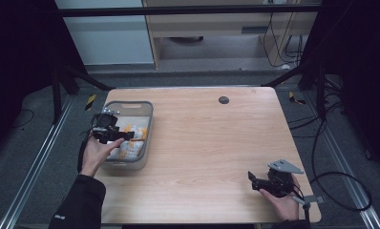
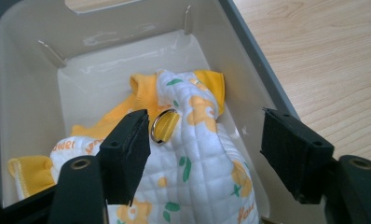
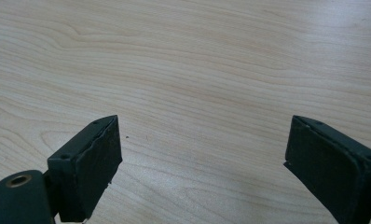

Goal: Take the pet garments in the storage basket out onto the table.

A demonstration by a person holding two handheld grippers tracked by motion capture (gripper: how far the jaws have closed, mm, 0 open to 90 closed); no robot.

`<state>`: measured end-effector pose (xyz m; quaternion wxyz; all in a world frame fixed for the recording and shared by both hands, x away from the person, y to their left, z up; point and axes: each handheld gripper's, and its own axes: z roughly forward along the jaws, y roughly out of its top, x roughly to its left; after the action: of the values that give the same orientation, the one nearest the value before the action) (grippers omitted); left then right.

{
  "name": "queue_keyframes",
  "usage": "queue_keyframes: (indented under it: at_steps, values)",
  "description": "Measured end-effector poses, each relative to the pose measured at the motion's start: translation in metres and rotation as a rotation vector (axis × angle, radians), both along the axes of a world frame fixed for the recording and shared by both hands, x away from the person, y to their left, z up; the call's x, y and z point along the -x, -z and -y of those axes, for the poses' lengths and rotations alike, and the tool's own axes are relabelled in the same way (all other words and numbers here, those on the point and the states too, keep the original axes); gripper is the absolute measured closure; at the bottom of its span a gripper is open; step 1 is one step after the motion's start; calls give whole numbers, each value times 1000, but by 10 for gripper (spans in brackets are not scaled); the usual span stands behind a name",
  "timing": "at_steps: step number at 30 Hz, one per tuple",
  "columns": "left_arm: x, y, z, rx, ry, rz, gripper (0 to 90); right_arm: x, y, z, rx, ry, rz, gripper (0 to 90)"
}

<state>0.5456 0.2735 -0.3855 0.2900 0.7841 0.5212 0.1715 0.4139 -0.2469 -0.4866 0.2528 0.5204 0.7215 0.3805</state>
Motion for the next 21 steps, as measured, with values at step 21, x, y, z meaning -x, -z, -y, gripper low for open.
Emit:
queue_keyframes:
  at_steps: [21]
  values:
    - [-6,22,4,-60,-19,-61,457,-1,1,-1,6,-10,-12,102]
